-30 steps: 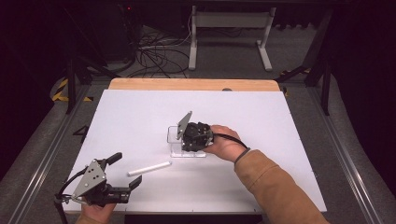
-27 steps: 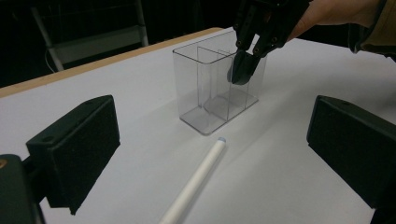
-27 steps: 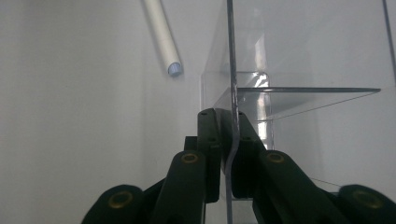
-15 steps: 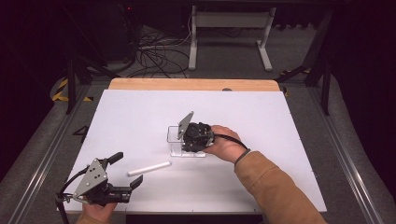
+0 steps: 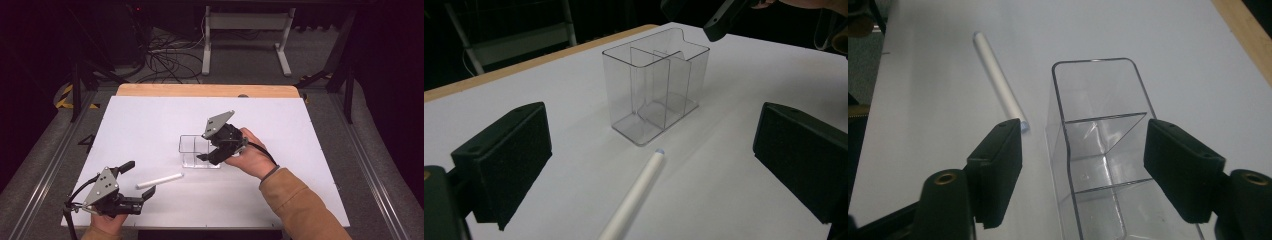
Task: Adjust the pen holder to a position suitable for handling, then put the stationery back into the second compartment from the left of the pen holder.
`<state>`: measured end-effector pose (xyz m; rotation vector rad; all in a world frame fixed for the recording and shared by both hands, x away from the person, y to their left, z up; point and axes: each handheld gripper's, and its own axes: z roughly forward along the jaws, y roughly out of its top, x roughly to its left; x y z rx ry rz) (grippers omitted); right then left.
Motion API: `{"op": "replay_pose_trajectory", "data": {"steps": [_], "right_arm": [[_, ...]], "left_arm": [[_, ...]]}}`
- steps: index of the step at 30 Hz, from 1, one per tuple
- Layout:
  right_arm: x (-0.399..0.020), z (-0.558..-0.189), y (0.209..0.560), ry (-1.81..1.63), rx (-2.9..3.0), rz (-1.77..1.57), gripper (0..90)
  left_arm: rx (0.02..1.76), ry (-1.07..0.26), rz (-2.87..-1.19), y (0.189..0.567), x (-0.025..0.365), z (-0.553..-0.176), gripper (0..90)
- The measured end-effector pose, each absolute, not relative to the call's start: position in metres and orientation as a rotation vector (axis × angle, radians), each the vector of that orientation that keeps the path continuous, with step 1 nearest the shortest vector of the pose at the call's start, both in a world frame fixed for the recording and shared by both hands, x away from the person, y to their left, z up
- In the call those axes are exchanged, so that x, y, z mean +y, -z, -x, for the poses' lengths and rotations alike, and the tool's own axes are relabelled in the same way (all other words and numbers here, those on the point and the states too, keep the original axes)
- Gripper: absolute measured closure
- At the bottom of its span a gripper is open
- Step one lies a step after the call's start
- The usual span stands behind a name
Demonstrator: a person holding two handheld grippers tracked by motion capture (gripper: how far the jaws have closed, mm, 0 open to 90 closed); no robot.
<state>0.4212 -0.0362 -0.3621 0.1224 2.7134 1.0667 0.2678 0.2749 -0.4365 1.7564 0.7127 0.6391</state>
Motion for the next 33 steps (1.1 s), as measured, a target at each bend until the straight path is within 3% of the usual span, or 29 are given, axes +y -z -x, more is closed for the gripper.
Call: {"op": "replay_pose_trajectory", "data": {"steps": [22, 33], "right_arm": [[-0.08, -0.4, 0.342, -1.327, 2.5, -0.244, 3.5], [-0.133, -0.383, 0.364, -1.439, 2.371, -0.416, 1.3]], "left_arm": [[0.698, -0.579, -1.78, 0.431, 0.273, -0.273, 2.4], [0.674, -0.57, -1.821, 0.424, 0.269, -0.278, 4.2]]}}
